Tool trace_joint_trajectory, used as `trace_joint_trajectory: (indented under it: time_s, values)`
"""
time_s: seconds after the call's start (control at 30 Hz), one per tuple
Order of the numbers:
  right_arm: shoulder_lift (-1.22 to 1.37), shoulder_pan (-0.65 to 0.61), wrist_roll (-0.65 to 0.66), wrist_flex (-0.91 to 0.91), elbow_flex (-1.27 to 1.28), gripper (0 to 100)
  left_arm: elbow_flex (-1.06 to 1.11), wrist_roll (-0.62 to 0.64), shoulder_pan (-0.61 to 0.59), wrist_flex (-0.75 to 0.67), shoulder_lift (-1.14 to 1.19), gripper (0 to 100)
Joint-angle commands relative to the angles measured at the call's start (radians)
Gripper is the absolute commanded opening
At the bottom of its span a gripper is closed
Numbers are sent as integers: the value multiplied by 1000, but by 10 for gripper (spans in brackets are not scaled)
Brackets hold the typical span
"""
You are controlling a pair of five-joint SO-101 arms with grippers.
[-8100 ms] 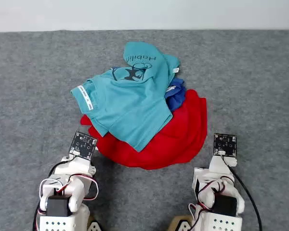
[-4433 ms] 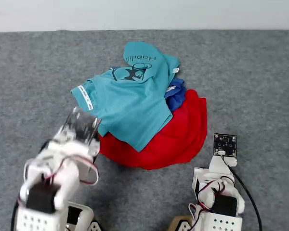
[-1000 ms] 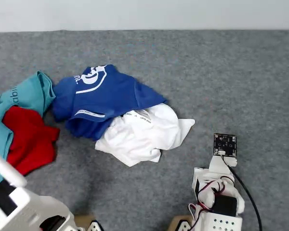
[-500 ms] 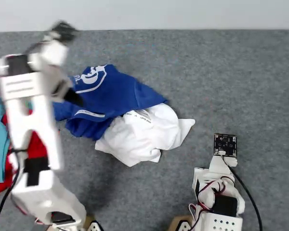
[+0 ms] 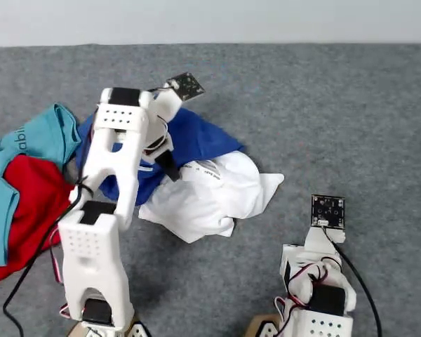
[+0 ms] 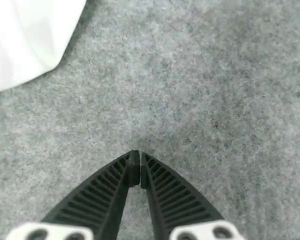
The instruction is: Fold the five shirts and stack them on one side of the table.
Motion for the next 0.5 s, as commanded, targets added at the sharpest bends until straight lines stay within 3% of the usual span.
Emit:
trace_joint_trajectory:
  time_s: [0.0,0.2,0.47]
  values:
    - [-10,-1,11,5,15,10,-28,17,-12,-92,21,257]
    - [-10,-1,11,5,15,10,-38,12,-15,-129,25,8]
    - [-10,-1,11,5,15,10,-341,20,-140,98,-161,3]
